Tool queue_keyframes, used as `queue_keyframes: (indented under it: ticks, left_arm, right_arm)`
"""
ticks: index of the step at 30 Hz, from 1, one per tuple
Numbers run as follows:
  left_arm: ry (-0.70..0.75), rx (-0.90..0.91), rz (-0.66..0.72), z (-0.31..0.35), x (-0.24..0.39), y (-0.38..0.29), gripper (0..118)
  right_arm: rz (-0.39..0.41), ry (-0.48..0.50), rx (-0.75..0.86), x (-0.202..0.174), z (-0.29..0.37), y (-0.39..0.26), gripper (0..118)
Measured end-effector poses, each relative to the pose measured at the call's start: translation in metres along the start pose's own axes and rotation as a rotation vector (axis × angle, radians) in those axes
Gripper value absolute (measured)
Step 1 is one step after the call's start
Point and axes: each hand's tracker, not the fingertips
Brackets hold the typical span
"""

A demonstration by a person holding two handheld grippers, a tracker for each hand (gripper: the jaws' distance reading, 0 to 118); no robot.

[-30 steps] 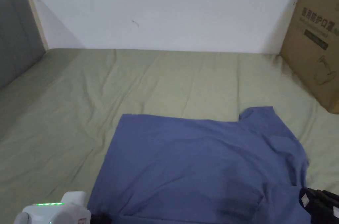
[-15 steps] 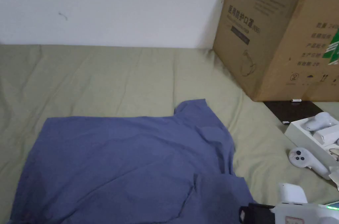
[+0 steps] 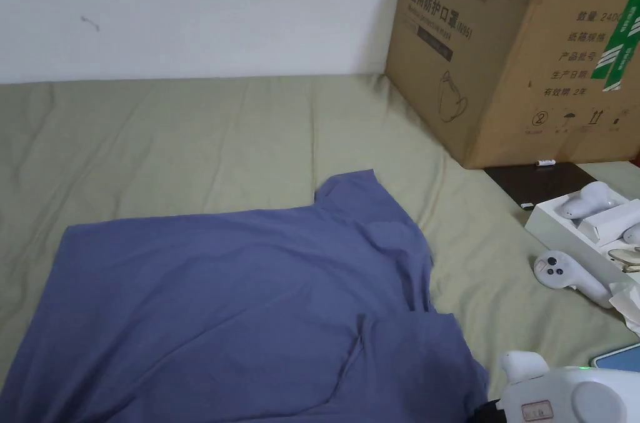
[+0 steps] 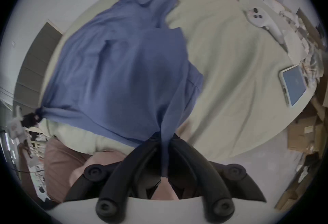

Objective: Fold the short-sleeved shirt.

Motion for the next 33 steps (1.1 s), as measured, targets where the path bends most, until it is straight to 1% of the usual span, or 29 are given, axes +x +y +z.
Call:
queue_keyframes:
  ticks: [1,2,4,7,10,12,14,15,17,20,21,22,24,25,26,27,28,29,30,31,32,33]
  left_arm:
    - [-0.011,-0.008,-0.006,0.000,-0.001,-0.001,4]
    - [-0.019,-0.011,-0.008,0.000,-0.002,-0.001,4]
    - [-0.044,-0.017,0.006,0.003,-0.008,-0.001,4]
    - [-0.124,-0.028,0.075,0.011,-0.018,0.005,4]
    - [-0.173,-0.026,0.087,0.022,-0.025,0.022,4]
    - [-0.223,-0.017,0.117,0.024,-0.029,0.039,4]
    - [-0.282,-0.004,0.185,0.022,-0.037,0.059,4]
    - [-0.309,-0.002,0.218,0.018,-0.040,0.072,4]
    - [-0.294,0.006,0.248,0.007,-0.046,0.096,4]
    - [-0.291,-0.015,0.272,-0.025,-0.048,0.132,4]
    - [-0.287,-0.040,0.288,-0.043,-0.047,0.144,4]
    - [-0.297,-0.061,0.309,-0.059,-0.046,0.155,4]
    - [-0.288,-0.094,0.356,-0.089,-0.044,0.169,4]
    - [-0.294,-0.098,0.361,-0.103,-0.044,0.175,4]
    - [-0.284,-0.102,0.354,-0.112,-0.043,0.180,4]
    - [-0.270,-0.104,0.358,-0.121,-0.042,0.182,5]
    - [-0.268,-0.095,0.357,-0.125,-0.041,0.182,21]
    - [-0.246,-0.073,0.350,-0.126,-0.040,0.182,54]
    - [-0.243,-0.059,0.343,-0.126,-0.039,0.180,95]
    - [-0.270,-0.014,0.342,-0.121,-0.041,0.179,110]
    - [-0.307,0.033,0.352,-0.114,-0.042,0.178,107]
    - [-0.329,0.068,0.362,-0.106,-0.042,0.175,107]
  right_arm:
    - [0.000,-0.041,0.015,0.001,0.003,0.000,4]
    - [-0.010,-0.031,0.030,0.004,0.007,0.000,4]
    - [-0.064,0.041,0.032,0.011,0.016,-0.001,4]
    - [-0.156,0.145,0.039,0.023,0.032,0.000,4]
    - [-0.227,0.247,0.045,0.030,0.048,0.013,4]
    - [-0.259,0.285,0.051,0.029,0.057,0.027,4]
    - [-0.273,0.317,0.066,0.029,0.062,0.045,4]
    - [-0.292,0.329,0.075,0.030,0.063,0.057,4]
    - [-0.365,0.357,0.084,0.025,0.063,0.081,4]
    - [-0.492,0.419,0.068,0.033,0.040,0.126,4]
    - [-0.523,0.428,0.054,0.033,0.024,0.145,4]
    - [-0.532,0.416,0.035,0.032,0.009,0.162,4]
    - [-0.543,0.370,0.006,0.031,-0.024,0.193,4]
    - [-0.545,0.323,-0.003,0.028,-0.038,0.205,4]
    - [-0.546,0.306,-0.008,0.024,-0.051,0.214,4]
    - [-0.552,0.320,-0.005,0.020,-0.063,0.222,6]
    - [-0.572,0.310,0.017,0.019,-0.069,0.224,25]
    - [-0.592,0.309,0.078,0.015,-0.070,0.224,57]
    - [-0.594,0.352,0.122,0.009,-0.070,0.224,88]
    - [-0.601,0.414,0.165,0.004,-0.066,0.223,103]
    - [-0.598,0.446,0.211,0.002,-0.059,0.219,103]
    - [-0.575,0.454,0.253,-0.005,-0.050,0.215,103]
